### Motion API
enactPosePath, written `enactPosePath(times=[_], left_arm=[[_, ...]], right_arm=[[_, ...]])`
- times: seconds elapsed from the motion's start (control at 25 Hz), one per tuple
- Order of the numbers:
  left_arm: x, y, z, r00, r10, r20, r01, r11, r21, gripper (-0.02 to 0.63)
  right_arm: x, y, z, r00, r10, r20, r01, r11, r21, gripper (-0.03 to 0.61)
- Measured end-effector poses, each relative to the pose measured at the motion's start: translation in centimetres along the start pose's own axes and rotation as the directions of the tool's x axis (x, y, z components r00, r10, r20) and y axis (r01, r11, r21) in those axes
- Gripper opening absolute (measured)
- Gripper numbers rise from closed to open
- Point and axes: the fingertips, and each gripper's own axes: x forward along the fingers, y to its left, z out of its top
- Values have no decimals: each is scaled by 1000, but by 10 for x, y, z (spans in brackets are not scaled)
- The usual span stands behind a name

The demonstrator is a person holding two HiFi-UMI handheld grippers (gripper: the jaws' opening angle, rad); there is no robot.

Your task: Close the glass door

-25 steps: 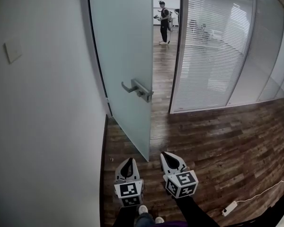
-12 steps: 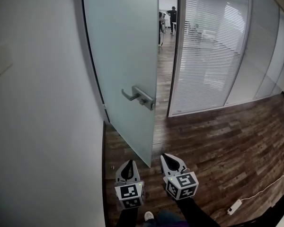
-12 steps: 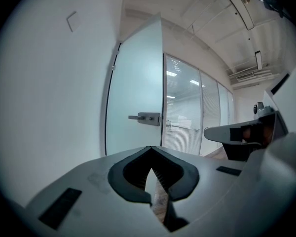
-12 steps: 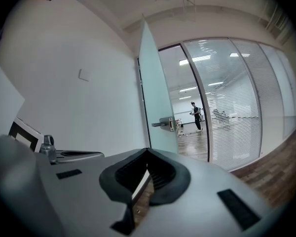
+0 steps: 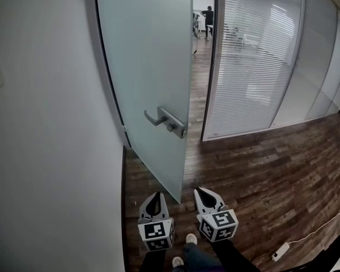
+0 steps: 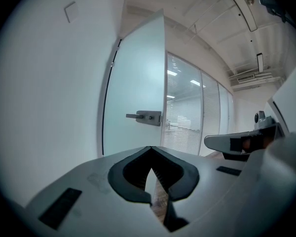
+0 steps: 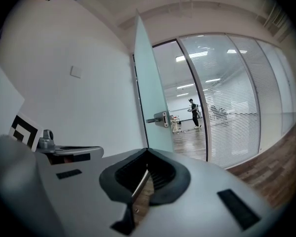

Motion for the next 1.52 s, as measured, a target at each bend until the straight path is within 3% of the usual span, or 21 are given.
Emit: enactPosePath(times=[0.36, 0.6, 0.96, 1.52], left_arm=[[74, 10, 11, 999, 51, -9, -51, 998, 36, 0], [113, 17, 27, 997, 81, 1, -81, 997, 17, 0], [146, 21, 23, 993, 119, -24, -119, 993, 16, 0], [173, 37, 35, 999, 25, -29, -25, 1000, 14, 0]], right_arm=[[65, -33, 17, 998, 64, -17, -65, 998, -9, -9], [103, -51, 31, 994, 107, -15, -107, 994, -16, -9], [128, -78, 36, 993, 116, -25, -116, 993, -16, -9], [152, -69, 50, 998, 60, 0, -60, 998, -9, -9]])
